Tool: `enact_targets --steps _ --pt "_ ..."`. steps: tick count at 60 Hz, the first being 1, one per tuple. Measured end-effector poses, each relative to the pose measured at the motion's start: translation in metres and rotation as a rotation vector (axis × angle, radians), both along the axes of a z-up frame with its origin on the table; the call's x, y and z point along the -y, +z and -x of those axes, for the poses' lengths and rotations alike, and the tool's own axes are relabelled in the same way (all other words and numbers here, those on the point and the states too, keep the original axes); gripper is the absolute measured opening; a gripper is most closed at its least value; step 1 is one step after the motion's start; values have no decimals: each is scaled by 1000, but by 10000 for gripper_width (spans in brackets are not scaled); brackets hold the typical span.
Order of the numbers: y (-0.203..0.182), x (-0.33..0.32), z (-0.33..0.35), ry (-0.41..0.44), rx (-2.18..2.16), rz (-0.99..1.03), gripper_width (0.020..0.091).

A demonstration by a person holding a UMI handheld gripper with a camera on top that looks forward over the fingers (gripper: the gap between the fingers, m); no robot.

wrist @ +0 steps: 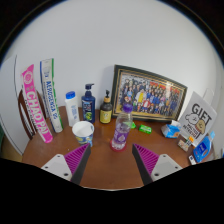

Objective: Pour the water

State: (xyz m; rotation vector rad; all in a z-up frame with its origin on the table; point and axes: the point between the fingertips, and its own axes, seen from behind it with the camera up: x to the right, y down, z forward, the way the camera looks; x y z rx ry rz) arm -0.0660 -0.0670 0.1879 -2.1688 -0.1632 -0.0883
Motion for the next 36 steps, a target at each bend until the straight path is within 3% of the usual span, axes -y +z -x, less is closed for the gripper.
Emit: enact_targets --steps 15,36 --pt "10 45 16 -41 -12 7 855" --pt "16 52 18 -71 -52 1 852"
